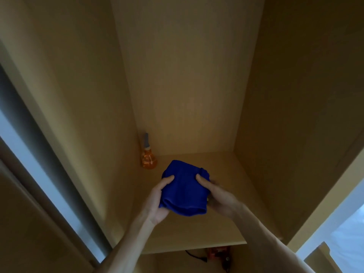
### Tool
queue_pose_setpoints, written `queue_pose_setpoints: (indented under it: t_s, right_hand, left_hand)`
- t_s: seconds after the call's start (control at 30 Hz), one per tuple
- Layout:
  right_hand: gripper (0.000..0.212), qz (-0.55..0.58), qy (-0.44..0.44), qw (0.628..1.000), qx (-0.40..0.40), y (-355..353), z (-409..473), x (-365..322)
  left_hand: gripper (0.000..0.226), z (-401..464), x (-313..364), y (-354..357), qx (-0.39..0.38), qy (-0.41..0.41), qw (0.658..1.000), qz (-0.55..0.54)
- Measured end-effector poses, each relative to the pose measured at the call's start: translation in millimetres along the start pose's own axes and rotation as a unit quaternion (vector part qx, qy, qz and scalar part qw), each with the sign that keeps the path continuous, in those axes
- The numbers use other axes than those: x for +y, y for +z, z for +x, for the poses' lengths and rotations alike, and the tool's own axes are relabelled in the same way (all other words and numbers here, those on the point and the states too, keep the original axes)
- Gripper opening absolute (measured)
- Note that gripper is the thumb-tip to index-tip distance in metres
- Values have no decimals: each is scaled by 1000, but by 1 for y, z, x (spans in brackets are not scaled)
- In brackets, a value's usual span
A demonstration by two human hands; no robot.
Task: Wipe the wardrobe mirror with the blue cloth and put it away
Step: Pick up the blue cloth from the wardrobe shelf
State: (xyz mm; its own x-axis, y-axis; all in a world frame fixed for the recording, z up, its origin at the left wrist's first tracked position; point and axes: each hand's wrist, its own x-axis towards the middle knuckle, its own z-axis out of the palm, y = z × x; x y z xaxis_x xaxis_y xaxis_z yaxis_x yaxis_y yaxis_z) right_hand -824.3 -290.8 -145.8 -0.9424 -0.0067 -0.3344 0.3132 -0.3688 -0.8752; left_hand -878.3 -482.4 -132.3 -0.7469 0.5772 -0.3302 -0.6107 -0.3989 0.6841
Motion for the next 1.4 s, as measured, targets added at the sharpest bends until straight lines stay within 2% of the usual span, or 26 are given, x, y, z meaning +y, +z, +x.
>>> queue_pose_setpoints:
  t_s: [0.17,0.27,0.4,0.47,0.7,0.77,0.87,0.93,1.03,1.1,1.23,1.4]
  right_hand:
    - [54,-37,-63,997,23,9,-13,-20]
    - [54,-50,-102,993,29,15,-21,-32]
    - [41,-60,-188,980,8,24,-33,-40]
    - [37,-104,-228,968,-18,26,-41,-42]
    - [69,-346,-316,880,-79,35,-74,-50]
    - [71,-387,-318,861,-88,38,-84,-49]
    - [68,-415,-307,849,-114,40,-102,-47]
    - [58,-380,-276,871,-143,40,-116,-46]
    - [56,-231,-209,934,-176,49,-135,-46]
    - [53,-184,-195,950,-161,62,-143,-47]
    - [67,-250,-194,935,-159,102,-147,-46]
    - [43,-288,-221,910,-200,166,-152,-39]
  left_hand:
    - [51,-13,13,-7,-16,15,996,87]
    - [51,-20,22,-7,-26,19,995,90]
    - [47,-34,30,-2,-35,23,995,91]
    - [47,-44,34,-1,-42,27,996,71]
    - [49,-87,43,2,-69,54,996,-7]
    - [51,-100,42,6,-74,61,995,8]
    - [77,-118,39,14,-49,87,989,105]
    - [69,-131,38,17,-24,126,979,159]
    - [62,-155,43,23,-14,183,961,208]
    - [63,-172,49,28,-13,211,945,248]
    - [67,-212,62,34,-18,273,898,346]
    - [67,-271,83,29,28,351,805,478]
